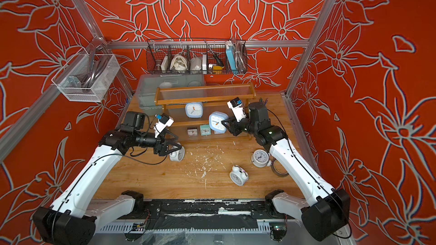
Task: Place the alarm clocks on the shelf by style
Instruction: Place the alarm on the shelf.
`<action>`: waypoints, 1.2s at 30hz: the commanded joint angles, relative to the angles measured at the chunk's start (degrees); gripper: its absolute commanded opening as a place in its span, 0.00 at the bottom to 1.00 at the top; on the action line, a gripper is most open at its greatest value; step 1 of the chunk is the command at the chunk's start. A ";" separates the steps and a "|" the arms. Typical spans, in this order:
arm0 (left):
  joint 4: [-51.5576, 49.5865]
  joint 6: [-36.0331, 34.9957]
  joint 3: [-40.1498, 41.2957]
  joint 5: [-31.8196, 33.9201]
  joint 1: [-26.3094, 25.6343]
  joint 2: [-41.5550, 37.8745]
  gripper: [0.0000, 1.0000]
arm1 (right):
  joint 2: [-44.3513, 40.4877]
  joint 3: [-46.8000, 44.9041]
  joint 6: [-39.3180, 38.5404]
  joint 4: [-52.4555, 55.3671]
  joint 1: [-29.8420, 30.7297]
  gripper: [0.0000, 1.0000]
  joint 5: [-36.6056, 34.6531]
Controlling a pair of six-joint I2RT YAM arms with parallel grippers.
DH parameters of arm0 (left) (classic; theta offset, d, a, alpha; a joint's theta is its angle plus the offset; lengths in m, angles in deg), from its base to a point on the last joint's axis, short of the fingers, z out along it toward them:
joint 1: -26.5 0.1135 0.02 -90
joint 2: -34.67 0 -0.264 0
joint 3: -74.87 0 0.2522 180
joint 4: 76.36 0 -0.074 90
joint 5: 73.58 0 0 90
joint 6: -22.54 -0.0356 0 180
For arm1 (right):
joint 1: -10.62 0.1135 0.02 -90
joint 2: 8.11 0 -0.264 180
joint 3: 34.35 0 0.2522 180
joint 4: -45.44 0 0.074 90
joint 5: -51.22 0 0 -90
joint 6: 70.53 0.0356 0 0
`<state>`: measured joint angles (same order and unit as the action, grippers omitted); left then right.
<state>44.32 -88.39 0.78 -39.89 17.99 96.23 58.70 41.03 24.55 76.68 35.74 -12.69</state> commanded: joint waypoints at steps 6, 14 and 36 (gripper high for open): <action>0.63 1.24 0.57 -2.66 1.30 -1.09 0.78 | 3.46 -0.09 3.45 -11.12 -0.34 0.24 -7.89; 1.00 1.52 1.00 -3.10 1.92 -1.01 0.78 | 5.91 -1.52 4.66 -16.88 -0.25 0.24 -9.32; 1.70 2.39 1.71 -4.58 3.24 -0.83 0.78 | 12.53 -2.91 7.98 -23.82 0.34 0.25 -17.87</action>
<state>45.56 -86.01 1.98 -42.84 20.68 95.94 70.79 38.37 31.70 56.85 35.72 -27.62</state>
